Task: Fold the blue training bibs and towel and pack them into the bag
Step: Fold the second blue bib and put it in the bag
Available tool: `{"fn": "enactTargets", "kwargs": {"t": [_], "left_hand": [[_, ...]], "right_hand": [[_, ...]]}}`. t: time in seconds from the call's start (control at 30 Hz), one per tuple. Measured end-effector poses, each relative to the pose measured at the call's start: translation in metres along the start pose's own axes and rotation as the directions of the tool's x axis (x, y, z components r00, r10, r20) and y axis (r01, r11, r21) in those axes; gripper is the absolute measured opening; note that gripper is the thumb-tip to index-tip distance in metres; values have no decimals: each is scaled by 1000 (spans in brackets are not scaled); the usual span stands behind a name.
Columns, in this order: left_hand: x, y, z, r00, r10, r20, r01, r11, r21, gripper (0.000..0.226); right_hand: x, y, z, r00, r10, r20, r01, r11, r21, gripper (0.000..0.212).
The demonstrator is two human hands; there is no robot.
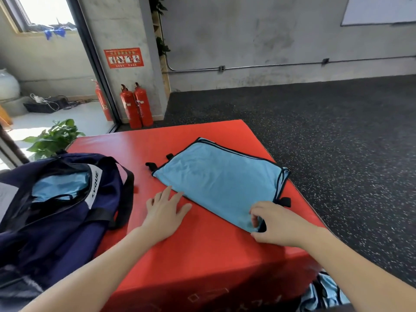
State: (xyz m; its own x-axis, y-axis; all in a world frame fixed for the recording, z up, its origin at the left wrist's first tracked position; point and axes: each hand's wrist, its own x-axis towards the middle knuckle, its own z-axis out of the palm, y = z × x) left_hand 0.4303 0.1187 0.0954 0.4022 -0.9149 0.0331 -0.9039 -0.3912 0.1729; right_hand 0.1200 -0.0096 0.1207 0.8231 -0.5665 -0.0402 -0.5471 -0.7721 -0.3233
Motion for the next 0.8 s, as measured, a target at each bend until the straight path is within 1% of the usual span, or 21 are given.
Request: {"fn": "enactTargets", "kwargs": {"t": [0.13,0.23,0.3,0.37,0.43,0.53,0.6,0.7,0.8], "left_hand": [[-51,4,3,996,85,2,-85,996,7,86],[-69,7,-1,994,99,-36,-100,994,-38,87],[-77,6,-7,995,81,-57,-85,994,-70,81],[-85,0,-11,996,48,-74,-55,994,-96,66],[-89,-6,-13,996,12,-92,-24,991,-129,56],[-99,-20,-20,991,-67,-118,44,980,-192,53],[-107,-31,-24,985,-107,-134,73,969,-234,52],[-118,-44,-29,980,-118,-158,70,957,-282,46],[-127,-51,-29,980,-56,-190,-10,945,-326,35]], "right_hand": [[-2,-3,-1,999,50,14,-51,998,32,13],[0,-13,1,996,84,21,-85,995,48,10],[3,-26,2,994,99,45,-102,992,75,11],[6,-47,6,991,107,74,-115,987,116,11],[11,-67,14,989,126,77,-139,972,191,10],[23,-109,32,990,109,86,-131,943,307,13],[31,-137,44,995,61,78,-88,911,404,14],[38,-171,55,999,-7,54,-23,843,537,14],[41,-174,54,999,-36,-9,35,822,569,9]]}}
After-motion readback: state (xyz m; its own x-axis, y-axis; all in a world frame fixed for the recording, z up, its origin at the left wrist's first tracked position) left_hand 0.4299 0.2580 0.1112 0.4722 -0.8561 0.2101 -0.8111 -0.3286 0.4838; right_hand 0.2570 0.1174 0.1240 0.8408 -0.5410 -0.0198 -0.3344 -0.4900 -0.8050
